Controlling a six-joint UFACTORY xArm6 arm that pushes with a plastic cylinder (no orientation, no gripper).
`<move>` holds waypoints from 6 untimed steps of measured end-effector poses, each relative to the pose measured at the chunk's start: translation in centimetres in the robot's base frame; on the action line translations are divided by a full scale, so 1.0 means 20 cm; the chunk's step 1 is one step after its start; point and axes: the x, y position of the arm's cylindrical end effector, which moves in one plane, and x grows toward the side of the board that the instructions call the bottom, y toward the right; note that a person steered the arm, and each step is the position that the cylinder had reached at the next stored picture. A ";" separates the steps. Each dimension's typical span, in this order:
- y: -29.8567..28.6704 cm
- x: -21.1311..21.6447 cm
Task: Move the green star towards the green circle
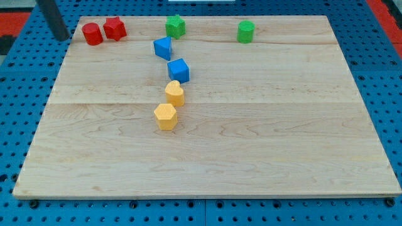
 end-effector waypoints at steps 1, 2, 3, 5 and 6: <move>0.26 0.03; 0.47 0.24; 0.35 0.54; 0.82 0.13; 1.14 0.06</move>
